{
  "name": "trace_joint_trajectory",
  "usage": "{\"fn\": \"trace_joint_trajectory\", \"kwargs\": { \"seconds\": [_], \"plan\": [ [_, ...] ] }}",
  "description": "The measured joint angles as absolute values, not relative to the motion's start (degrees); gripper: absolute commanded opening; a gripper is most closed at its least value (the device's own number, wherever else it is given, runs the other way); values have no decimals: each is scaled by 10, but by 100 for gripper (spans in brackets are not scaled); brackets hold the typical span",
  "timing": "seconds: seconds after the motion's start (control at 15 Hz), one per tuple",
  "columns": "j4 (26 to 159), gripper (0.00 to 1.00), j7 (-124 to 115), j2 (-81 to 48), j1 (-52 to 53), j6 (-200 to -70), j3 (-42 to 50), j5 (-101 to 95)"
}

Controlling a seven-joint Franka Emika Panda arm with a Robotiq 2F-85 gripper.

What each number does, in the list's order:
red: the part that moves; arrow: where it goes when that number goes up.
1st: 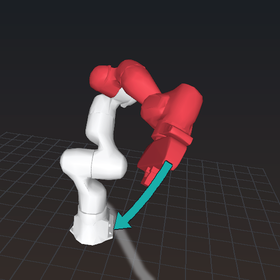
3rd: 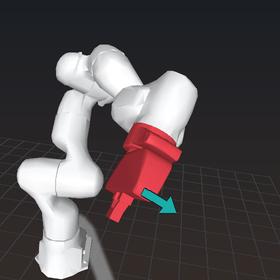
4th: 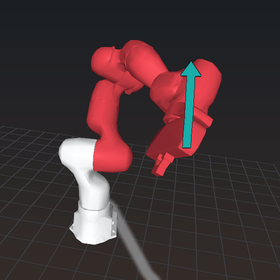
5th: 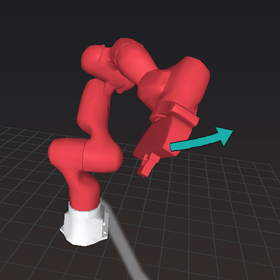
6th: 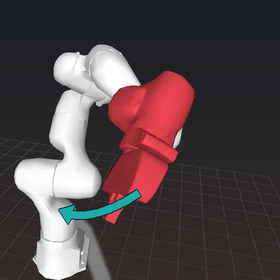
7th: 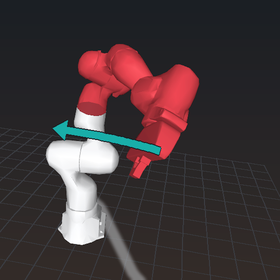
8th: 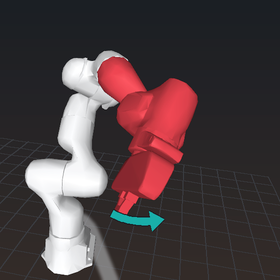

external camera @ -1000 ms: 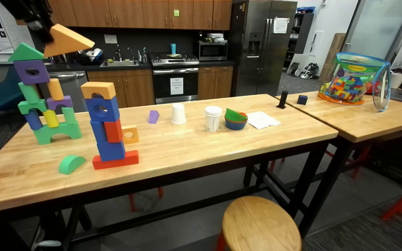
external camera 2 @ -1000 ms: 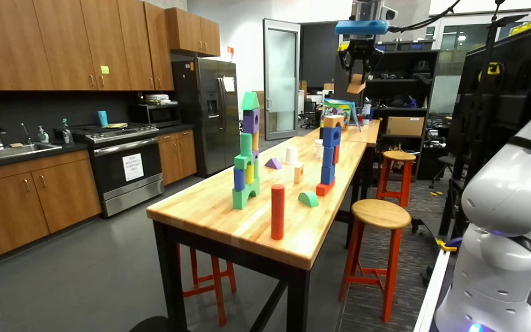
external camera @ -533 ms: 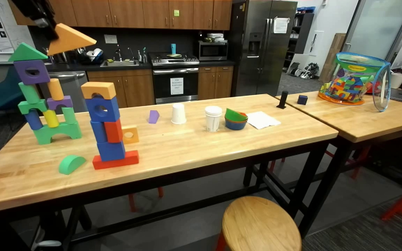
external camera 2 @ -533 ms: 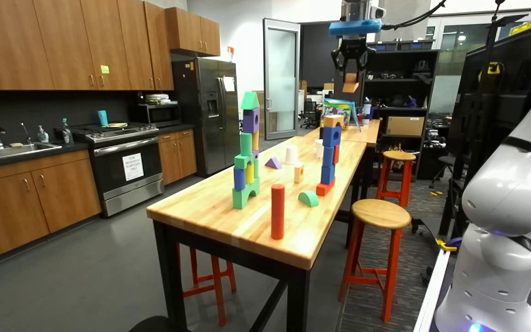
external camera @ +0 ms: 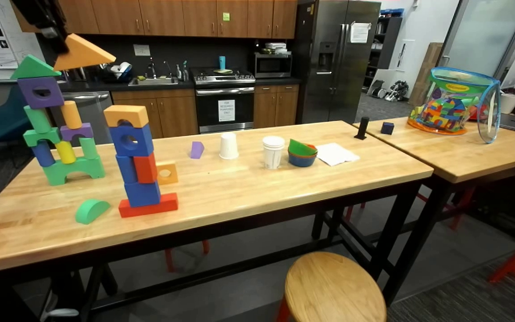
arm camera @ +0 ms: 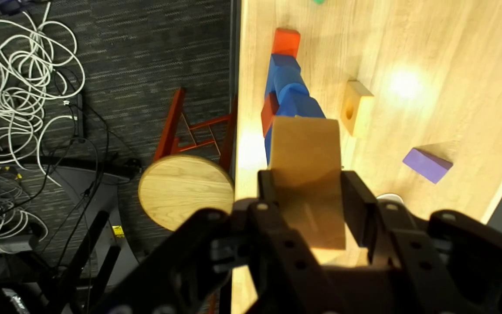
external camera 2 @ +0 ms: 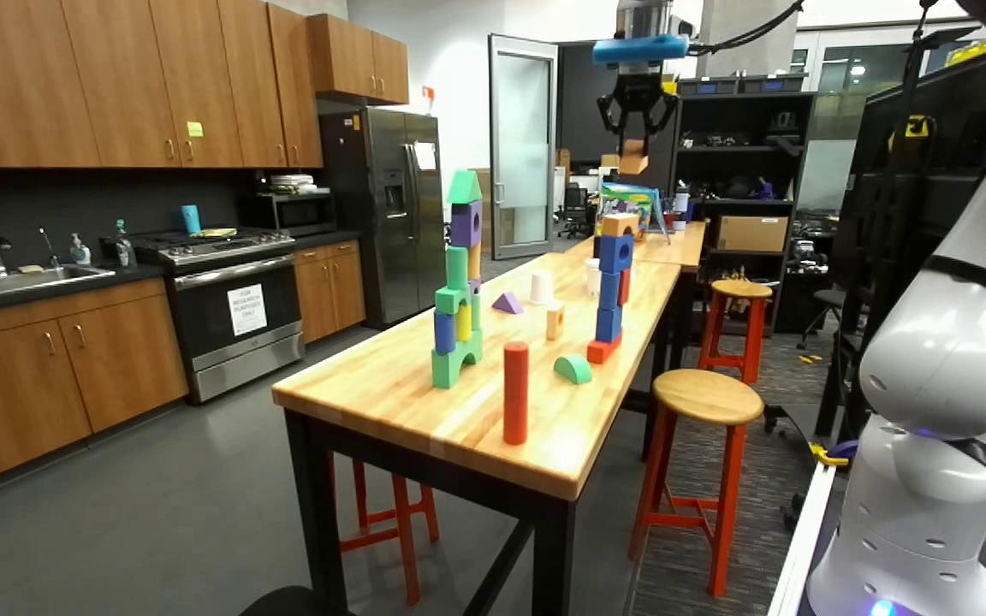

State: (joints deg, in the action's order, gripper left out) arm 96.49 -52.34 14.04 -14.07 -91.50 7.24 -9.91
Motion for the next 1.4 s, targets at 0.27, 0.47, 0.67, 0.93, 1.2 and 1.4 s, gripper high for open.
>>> {"fn": "trace_joint_trajectory", "kwargs": {
  "seconds": [0.27, 0.47, 0.67, 0.93, 1.2, 1.4],
  "plan": [
    [960, 17, -523, 136, -141, -912, 73, -98],
    [960, 15, -523, 136, -141, -912, 73, -98],
    [961, 15, -523, 132, -140, -912, 73, -98],
    [961, 40, -523, 126, -140, -913, 73, -95],
    [961, 15, -524, 121, -140, -913, 75, -88],
    [961, 15, -524, 119, -140, -913, 75, -88]
  ]
}}
